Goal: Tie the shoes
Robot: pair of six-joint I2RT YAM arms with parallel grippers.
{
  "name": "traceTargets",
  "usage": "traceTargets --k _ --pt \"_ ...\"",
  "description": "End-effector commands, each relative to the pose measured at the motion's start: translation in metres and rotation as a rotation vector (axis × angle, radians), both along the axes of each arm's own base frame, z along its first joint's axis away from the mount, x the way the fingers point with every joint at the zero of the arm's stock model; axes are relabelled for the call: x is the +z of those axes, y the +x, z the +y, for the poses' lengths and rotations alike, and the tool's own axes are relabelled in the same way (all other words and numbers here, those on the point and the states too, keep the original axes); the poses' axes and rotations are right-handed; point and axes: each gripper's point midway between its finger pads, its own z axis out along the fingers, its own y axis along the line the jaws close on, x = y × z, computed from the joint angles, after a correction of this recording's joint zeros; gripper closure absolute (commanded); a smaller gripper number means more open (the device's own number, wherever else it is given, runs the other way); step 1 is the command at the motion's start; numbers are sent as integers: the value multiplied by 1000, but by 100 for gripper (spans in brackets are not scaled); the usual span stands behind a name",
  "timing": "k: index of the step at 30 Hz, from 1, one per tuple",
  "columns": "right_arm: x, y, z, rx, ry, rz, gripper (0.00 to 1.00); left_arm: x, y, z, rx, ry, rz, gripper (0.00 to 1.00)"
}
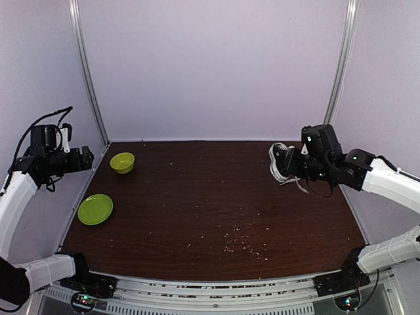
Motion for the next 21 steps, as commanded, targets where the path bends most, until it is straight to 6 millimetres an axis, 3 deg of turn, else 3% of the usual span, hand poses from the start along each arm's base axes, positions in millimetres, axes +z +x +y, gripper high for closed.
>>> traceTargets --k 1,5,10,16,21 --pt "-40 -6 56 121 115 34 100 16 3 3 3 11 -42 2" --pt "-72 -29 109 221 130 111 100 15 5 -1 -16 4 -35 2" --pt "-91 -66 147 300 128 187 100 11 7 -5 -39 -6 -23 2" --pt "-117 -119 173 382 50 288 100 6 10 -8 -59 -19 -6 2" --pt "-144 -153 177 425 -9 359 100 0 12 -11 -75 -21 12 2"
